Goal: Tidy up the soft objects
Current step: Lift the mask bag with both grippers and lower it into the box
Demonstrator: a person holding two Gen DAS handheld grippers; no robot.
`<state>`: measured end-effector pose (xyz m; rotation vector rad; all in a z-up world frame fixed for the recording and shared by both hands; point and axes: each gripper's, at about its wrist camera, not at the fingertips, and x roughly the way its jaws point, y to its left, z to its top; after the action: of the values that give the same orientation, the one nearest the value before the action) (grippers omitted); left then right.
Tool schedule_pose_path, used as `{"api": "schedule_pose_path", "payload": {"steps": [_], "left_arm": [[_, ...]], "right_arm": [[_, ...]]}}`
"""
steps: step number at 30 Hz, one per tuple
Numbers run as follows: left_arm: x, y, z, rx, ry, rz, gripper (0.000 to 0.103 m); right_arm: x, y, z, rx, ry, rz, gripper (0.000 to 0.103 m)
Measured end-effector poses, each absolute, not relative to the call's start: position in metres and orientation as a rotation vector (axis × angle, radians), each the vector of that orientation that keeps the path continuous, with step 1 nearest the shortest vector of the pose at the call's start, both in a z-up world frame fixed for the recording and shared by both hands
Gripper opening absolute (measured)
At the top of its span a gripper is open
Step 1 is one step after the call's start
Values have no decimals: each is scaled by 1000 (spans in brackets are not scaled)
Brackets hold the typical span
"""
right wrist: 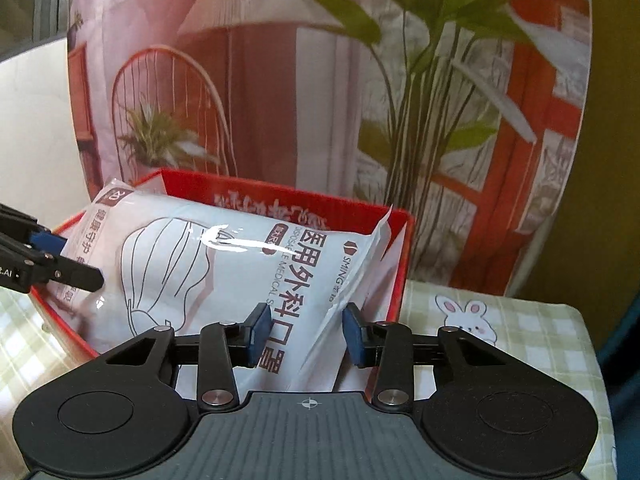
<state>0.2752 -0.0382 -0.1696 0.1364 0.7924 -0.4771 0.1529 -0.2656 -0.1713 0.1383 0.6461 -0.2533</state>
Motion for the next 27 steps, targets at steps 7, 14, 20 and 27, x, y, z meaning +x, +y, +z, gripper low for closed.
{"api": "schedule_pose_path", "payload": {"steps": [7,14,20,27], "left_arm": [[272,-31,-160,108,762,-457,67],[264,-28,-143,76,684,-453,58],[273,-41,-148,68,687,-475,41],[296,-54,-166,58,746,-502,38]], "right_arm": [[154,-264,-169,126,685,-268,41],[147,-267,-158,147,655,-289,42],[149,-262,-150,140,629,-301,42],[151,-264,-151,163,674,-223,34]]}}
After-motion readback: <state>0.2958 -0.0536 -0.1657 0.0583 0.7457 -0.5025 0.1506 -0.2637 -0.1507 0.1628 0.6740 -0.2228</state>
